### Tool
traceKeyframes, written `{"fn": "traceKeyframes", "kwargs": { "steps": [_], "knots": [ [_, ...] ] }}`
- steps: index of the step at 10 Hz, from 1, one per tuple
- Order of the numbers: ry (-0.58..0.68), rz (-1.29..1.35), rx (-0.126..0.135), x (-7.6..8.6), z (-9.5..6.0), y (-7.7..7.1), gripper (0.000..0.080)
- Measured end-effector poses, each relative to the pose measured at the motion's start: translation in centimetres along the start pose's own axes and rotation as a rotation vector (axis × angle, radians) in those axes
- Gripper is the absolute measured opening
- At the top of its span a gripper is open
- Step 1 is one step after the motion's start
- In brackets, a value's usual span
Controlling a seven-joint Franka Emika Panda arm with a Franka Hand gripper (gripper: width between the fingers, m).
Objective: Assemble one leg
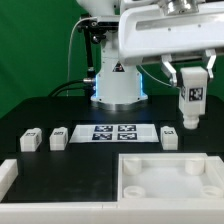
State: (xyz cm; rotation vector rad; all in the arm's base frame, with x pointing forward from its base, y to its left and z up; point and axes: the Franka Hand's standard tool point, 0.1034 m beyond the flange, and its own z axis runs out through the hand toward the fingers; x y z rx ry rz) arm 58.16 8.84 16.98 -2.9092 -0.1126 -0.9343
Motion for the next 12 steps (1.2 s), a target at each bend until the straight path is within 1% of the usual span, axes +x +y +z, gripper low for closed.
{"fn": "traceKeyframes", "kwargs": {
  "steps": [1,2,3,4,5,6,8,10,11,12],
  "knots": [
    [0.008,0.004,0.002,0.0,1.1,-0.1,0.0294],
    [0.007,0.012,0.006,-0.1,2.4,-0.5,0.0294],
    [0.016,0.02,0.011,0.5,2.7,-1.2,0.0294],
    [0.026,0.018,0.013,1.2,2.8,-1.5,0.0294],
    [0.038,0.022,0.013,1.5,3.4,-1.5,0.0294],
    [0.044,0.024,0.014,1.4,4.4,-1.6,0.0294],
    [0.044,0.024,0.014,1.5,4.2,-1.6,0.0294],
    [0.044,0.025,0.014,1.4,4.4,-1.6,0.0294],
    [0.084,0.027,0.01,0.8,4.6,-1.7,0.0294],
    [0.013,0.026,0.017,-0.9,6.0,-2.2,0.0294]
  ]
}}
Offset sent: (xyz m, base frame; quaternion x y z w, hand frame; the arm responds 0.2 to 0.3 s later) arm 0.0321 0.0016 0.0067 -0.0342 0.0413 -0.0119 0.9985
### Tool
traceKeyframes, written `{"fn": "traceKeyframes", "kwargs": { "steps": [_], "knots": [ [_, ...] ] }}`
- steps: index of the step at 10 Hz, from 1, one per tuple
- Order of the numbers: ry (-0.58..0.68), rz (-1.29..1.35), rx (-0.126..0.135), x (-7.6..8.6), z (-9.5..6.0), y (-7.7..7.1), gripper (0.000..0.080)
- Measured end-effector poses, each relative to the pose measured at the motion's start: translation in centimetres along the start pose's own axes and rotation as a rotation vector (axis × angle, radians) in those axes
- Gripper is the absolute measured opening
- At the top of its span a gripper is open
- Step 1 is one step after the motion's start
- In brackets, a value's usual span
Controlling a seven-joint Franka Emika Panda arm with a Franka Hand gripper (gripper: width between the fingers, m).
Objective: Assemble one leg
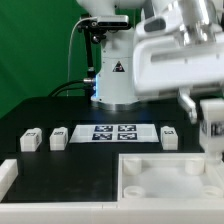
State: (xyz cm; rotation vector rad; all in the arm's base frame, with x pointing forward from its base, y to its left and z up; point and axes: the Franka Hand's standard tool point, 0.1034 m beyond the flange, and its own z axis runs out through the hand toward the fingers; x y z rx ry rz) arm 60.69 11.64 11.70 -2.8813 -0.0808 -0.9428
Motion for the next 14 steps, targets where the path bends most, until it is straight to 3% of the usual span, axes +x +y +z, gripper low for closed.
{"fn": "traceKeyframes", "kwargs": {
  "steps": [5,10,14],
  "knots": [
    [-0.02,0.009,-0.001,-0.6,1.0,0.0,0.0294],
    [-0.006,0.024,-0.017,0.5,2.0,1.7,0.0294],
    [-0.007,0.019,-0.01,0.3,2.7,1.1,0.0294]
  ]
}}
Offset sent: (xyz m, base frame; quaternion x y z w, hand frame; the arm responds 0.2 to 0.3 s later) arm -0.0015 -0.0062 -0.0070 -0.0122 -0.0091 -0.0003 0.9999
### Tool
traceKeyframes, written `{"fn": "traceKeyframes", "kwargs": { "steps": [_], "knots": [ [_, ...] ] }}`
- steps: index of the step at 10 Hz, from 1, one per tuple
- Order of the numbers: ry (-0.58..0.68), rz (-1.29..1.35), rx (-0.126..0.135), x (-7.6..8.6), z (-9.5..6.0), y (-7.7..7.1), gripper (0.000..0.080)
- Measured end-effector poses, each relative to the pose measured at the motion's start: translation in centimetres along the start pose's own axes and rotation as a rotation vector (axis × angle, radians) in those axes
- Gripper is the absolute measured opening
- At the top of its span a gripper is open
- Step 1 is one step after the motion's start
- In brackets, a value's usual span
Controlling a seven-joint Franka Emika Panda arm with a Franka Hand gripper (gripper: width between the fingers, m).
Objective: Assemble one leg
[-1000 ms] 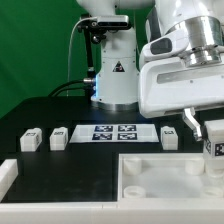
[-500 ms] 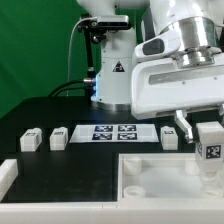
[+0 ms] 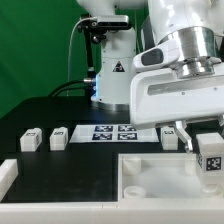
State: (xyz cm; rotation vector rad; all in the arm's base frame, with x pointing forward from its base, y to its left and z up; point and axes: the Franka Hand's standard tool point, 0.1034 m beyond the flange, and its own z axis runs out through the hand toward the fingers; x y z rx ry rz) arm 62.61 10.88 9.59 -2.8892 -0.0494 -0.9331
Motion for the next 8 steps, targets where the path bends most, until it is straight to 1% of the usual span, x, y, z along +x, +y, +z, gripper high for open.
{"fn": "traceKeyframes", "kwargs": {
  "steps": [2,4,6,7,8],
  "knots": [
    [-0.002,-0.003,0.002,-0.1,-0.2,-0.2,0.0294],
    [-0.009,-0.01,0.006,-0.7,-0.2,-0.7,0.0294],
    [0.002,-0.009,0.004,-0.7,-0.2,-0.7,0.0294],
    [-0.014,-0.008,0.003,-1.4,0.2,-0.6,0.0294],
    [-0.017,-0.006,0.001,-1.6,0.4,-0.4,0.0294]
  ]
}}
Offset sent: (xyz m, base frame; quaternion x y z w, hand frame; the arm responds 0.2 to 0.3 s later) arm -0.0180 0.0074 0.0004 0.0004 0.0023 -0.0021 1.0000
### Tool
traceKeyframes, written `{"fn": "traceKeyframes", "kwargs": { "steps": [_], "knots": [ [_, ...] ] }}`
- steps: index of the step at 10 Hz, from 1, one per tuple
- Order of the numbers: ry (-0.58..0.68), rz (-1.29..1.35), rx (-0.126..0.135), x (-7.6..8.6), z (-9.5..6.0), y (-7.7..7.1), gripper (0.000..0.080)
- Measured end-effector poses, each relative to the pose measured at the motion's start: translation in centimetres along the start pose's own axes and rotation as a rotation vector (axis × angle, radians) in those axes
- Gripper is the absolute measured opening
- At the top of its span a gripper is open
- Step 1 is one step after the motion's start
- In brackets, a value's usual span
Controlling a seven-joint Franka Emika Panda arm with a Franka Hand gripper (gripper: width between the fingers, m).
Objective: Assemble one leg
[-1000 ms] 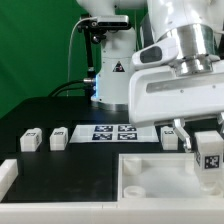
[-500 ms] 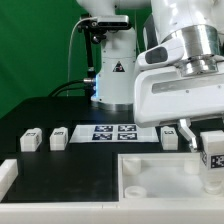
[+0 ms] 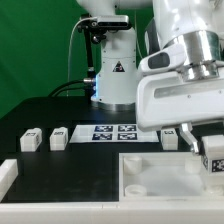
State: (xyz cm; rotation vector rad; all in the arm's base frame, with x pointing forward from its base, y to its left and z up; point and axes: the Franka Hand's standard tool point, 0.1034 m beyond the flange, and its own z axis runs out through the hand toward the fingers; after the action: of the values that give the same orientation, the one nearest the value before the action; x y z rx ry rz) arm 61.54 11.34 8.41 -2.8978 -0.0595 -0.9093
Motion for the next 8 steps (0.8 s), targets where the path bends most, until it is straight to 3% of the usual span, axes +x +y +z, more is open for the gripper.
{"fn": "traceKeyframes", "kwargs": {
  "steps": [8],
  "knots": [
    [-0.027,0.047,-0.013,-1.07,0.51,0.09,0.0294]
  ]
}}
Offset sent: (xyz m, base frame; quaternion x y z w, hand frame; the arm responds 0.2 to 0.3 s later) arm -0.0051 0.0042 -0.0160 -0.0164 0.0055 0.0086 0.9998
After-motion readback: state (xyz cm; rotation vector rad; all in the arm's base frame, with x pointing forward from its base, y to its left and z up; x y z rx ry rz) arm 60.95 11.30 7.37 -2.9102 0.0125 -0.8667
